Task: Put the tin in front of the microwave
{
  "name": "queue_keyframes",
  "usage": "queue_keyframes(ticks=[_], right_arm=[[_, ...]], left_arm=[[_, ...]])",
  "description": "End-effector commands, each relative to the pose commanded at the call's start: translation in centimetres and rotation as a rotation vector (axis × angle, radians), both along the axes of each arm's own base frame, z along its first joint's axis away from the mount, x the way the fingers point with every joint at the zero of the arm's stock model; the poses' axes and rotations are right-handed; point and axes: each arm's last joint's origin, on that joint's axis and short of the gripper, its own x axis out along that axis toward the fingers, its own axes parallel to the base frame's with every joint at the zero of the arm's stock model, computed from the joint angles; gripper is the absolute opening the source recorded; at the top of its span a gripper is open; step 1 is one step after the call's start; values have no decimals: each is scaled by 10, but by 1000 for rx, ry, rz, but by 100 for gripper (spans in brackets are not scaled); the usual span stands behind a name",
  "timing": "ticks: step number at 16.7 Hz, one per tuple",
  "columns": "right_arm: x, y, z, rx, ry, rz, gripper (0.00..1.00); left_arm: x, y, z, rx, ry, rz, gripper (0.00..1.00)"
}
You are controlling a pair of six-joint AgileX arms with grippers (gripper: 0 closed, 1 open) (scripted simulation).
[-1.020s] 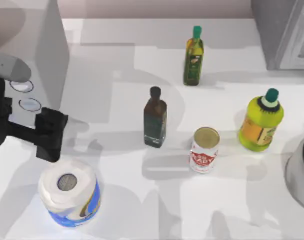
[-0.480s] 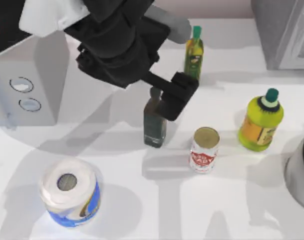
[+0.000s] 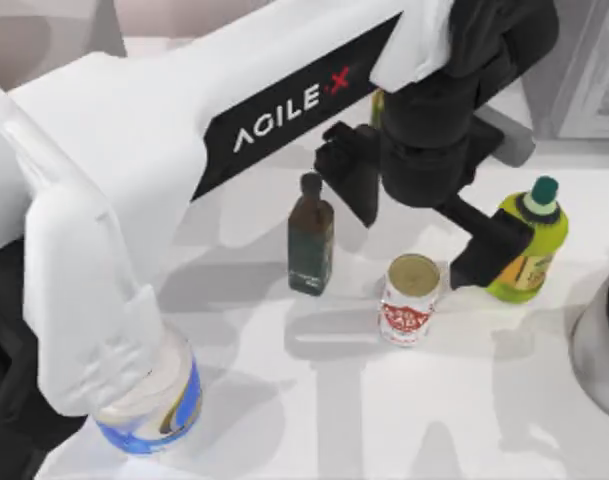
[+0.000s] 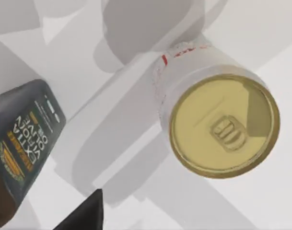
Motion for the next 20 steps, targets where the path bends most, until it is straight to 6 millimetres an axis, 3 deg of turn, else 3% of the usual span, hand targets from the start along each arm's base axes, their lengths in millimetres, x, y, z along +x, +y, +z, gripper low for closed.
queue_keyframes(ticks=[4, 10, 14, 20], right_arm=[[0, 0, 0, 0, 0, 0, 100], [0, 0, 0, 0, 0, 0, 100], [0, 0, 0, 0, 0, 0, 100], [0, 0, 0, 0, 0, 0, 100]], left_arm=[[10, -15, -25, 58, 21, 3, 100], [12, -15, -28, 62, 23, 7, 100], [2, -23, -33, 64, 21, 0, 100], [7, -22, -82, 64, 24, 3, 100]])
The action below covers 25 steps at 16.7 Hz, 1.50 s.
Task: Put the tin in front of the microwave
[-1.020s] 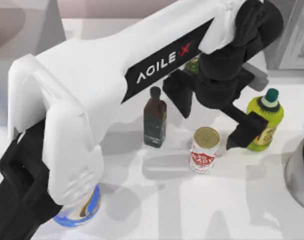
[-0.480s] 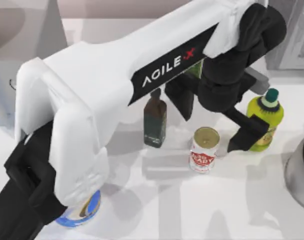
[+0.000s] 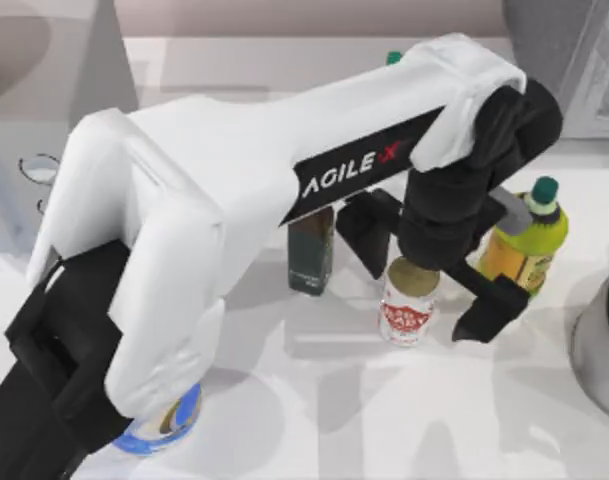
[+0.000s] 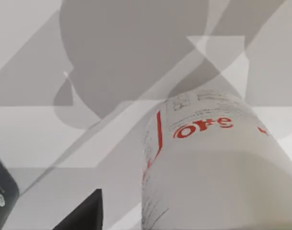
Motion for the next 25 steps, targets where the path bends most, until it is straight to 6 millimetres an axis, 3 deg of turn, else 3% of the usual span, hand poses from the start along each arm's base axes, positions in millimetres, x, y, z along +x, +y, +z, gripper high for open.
queue_keyframes(ticks=[6, 19, 25], right_arm=[[0, 0, 0, 0, 0, 0, 100], [0, 0, 0, 0, 0, 0, 100], [0, 0, 0, 0, 0, 0, 100]], left_arm=[[4, 7, -5, -2, -3, 0, 100], [4, 7, -5, -2, -3, 0, 2], [4, 7, -5, -2, -3, 0, 0]])
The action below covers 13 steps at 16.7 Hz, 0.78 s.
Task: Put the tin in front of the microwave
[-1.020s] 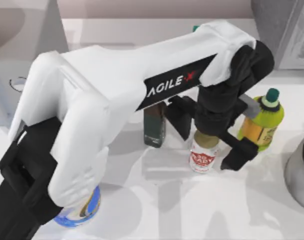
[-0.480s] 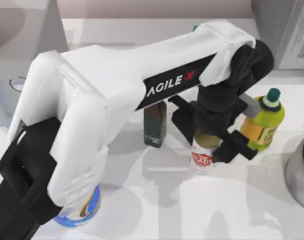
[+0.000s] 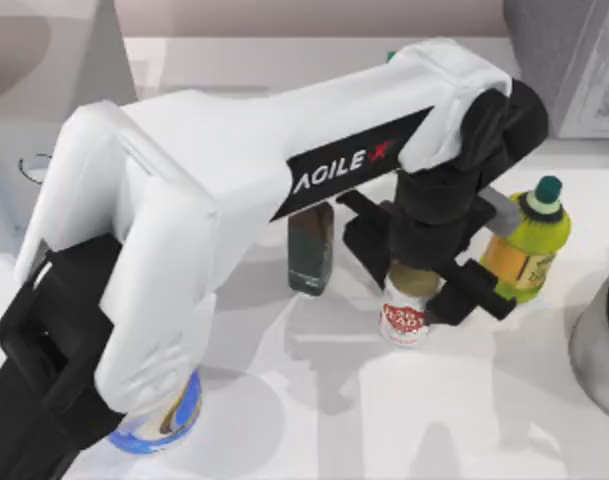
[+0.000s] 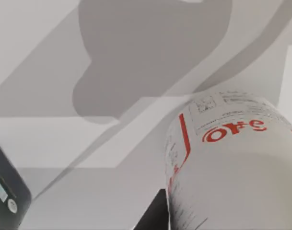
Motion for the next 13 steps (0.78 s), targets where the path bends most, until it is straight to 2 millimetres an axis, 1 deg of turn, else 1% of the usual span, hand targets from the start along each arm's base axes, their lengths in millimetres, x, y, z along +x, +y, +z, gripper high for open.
queue_keyframes(ticks=[4, 5, 10, 12, 13], right_arm=[[0, 0, 0, 0, 0, 0, 100], [0, 0, 0, 0, 0, 0, 100], [0, 0, 0, 0, 0, 0, 100], [0, 0, 0, 0, 0, 0, 100], [0, 0, 0, 0, 0, 0, 100]], left_arm=[[-1, -1, 0, -2, 0, -4, 0], [-1, -3, 4, -14, -4, -2, 0], [3, -5, 44, -104, -53, 13, 0], [2, -4, 52, -97, -55, 7, 0], [1, -4, 52, -81, -48, 3, 0]])
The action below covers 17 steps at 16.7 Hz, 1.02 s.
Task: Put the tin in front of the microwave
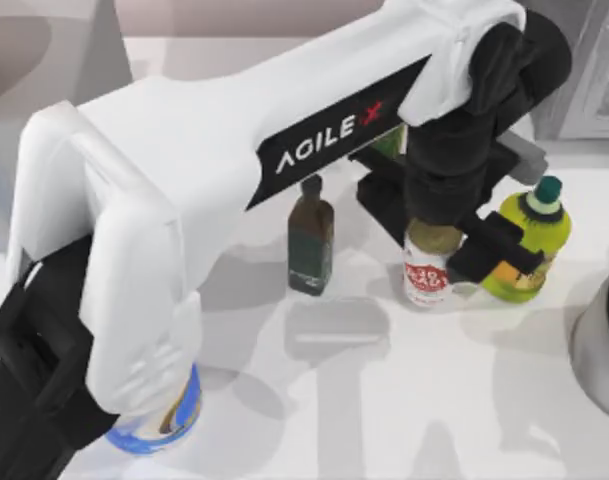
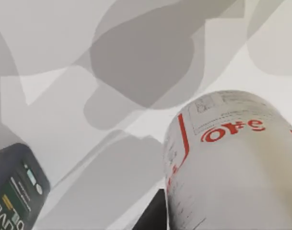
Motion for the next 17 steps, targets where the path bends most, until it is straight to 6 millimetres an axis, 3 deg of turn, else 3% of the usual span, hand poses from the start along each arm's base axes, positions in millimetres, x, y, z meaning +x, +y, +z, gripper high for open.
queue_keyframes(ticks=[4, 10, 13, 17], right_arm=[[0, 0, 0, 0, 0, 0, 100], [0, 0, 0, 0, 0, 0, 100], [0, 0, 0, 0, 0, 0, 100], [0, 0, 0, 0, 0, 0, 100]], left_arm=[[-2, 3, -12, 80, 48, -7, 0], [-1, 4, -8, 67, 39, -6, 0], [4, 17, 29, -38, -33, 26, 0], [8, 63, 102, -204, -159, 100, 0]])
